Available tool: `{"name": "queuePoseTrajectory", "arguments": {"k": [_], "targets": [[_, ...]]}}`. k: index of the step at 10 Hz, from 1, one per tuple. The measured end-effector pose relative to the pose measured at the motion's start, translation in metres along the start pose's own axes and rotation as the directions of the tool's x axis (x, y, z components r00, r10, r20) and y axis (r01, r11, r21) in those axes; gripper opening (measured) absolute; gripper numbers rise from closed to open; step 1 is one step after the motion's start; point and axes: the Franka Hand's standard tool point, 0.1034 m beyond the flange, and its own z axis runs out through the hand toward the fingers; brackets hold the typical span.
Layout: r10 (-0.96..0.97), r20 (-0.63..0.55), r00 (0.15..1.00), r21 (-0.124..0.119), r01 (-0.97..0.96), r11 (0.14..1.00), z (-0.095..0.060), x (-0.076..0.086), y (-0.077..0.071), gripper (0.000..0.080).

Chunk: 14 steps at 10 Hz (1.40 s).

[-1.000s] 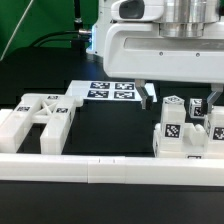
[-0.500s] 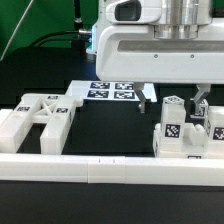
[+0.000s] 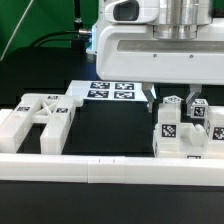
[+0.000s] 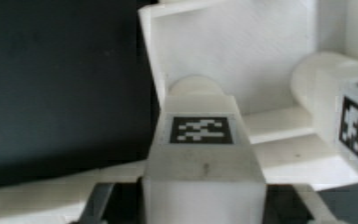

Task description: Assemble chair

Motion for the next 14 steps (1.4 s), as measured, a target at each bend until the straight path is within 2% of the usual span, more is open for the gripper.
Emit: {"name": "queuePoseTrajectory", "arguments": {"k": [3, 5, 7, 9, 10, 12, 13, 14], "targets": [[0.173, 0.001, 0.985, 0.002, -0.173, 0.985, 0.0000, 0.0000, 0.0002, 0.0284], [0.349, 0.003, 0.937, 0.004, -0.349, 0.937, -0.0001, -0.0003, 0.0004, 0.0284], [0.537, 0.011, 0.843, 0.011, -0.537, 0.843, -0.0001, -0.0002, 0.0017, 0.0284], [0.770, 0.040, 0.636, 0.044, -0.771, 0.635, -0.0001, -0.0011, 0.0043, 0.0284], [0.832, 0.044, 0.553, 0.039, -0.833, 0.551, -0.0009, -0.0035, -0.0002, 0.0284], [0.896, 0.057, 0.439, 0.030, -0.898, 0.438, -0.0008, -0.0048, -0.0018, 0.0284], [0.898, 0.057, 0.436, 0.029, -0.900, 0.435, -0.0004, -0.0052, -0.0025, 0.0284], [0.888, 0.057, 0.456, 0.030, -0.890, 0.455, -0.0002, -0.0053, -0.0024, 0.0386]]}}
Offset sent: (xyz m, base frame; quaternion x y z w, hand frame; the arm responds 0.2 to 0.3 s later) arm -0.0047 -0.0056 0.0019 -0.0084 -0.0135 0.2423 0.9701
